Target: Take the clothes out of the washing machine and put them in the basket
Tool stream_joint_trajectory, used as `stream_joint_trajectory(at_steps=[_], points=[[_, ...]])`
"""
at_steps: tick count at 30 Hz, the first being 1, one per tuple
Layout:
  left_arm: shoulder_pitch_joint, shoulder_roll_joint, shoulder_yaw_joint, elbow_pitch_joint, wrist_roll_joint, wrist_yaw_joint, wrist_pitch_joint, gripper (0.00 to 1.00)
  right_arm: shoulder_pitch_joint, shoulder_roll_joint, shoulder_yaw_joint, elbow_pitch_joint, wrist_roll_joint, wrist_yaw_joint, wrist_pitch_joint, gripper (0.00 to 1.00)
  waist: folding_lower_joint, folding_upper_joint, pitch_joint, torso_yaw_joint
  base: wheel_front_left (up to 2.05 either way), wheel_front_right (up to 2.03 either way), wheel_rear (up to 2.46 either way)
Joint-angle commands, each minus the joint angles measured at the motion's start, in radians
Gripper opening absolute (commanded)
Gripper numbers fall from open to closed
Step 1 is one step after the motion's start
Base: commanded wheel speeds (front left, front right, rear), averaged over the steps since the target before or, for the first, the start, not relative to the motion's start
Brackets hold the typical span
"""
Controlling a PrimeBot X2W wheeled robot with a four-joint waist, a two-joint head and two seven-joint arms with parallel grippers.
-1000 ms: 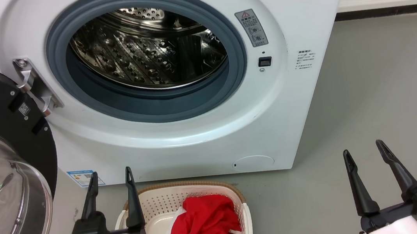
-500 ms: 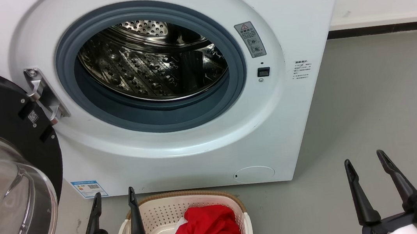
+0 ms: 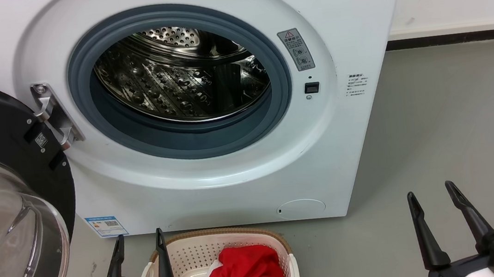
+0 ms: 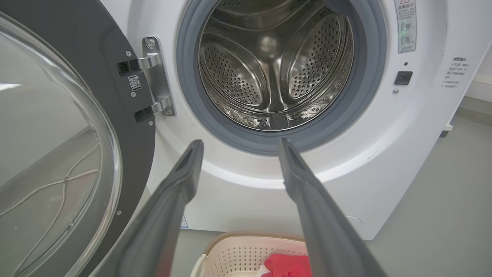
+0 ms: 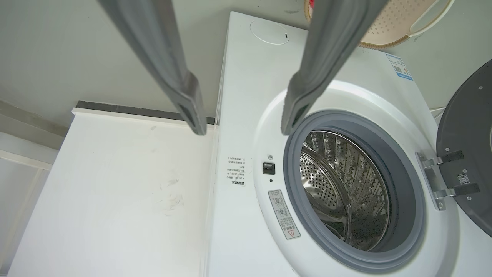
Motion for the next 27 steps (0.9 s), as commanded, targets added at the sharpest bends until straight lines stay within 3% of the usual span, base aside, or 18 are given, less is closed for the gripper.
stream_joint_trajectory(at_steps=[1,3,4,8,14,27], points=[[0.010,-0.003,-0.003,0.004,-0.004,0.004,-0.003,1.00,0.012,0.000,0.002,0.001,0.002,-0.001,-0.002,1.00,0.0000,-0.0001,0.000,0.000,0.00,0.00,0.00],[0.011,-0.003,-0.006,0.004,-0.005,0.002,-0.003,1.00,0.012,0.000,0.002,0.002,0.002,-0.001,-0.002,1.00,0.0000,-0.0001,0.000,-0.001,0.00,0.00,0.00],[0.000,0.000,-0.004,0.001,-0.004,0.001,0.000,0.00,0.000,0.000,0.001,0.001,0.000,0.000,0.000,0.00,0.0000,-0.0001,-0.001,-0.001,0.00,0.00,0.00],[0.005,0.000,-0.005,0.031,-0.016,-0.001,0.003,0.00,0.003,0.000,0.005,0.028,0.012,0.000,0.003,0.00,0.0000,-0.0001,-0.001,-0.001,0.00,0.00,0.00],[-0.014,0.007,0.004,0.039,-0.175,-0.020,0.032,0.00,-0.020,-0.011,0.003,0.049,0.180,0.000,0.028,0.00,0.0000,-0.0001,-0.001,-0.002,0.00,0.00,0.00],[-0.049,0.016,0.019,0.067,-0.413,-0.055,0.078,0.00,-0.066,-0.025,0.000,0.095,0.431,0.000,0.070,0.00,0.0000,-0.0001,-0.003,-0.003,0.00,0.00,0.00]])
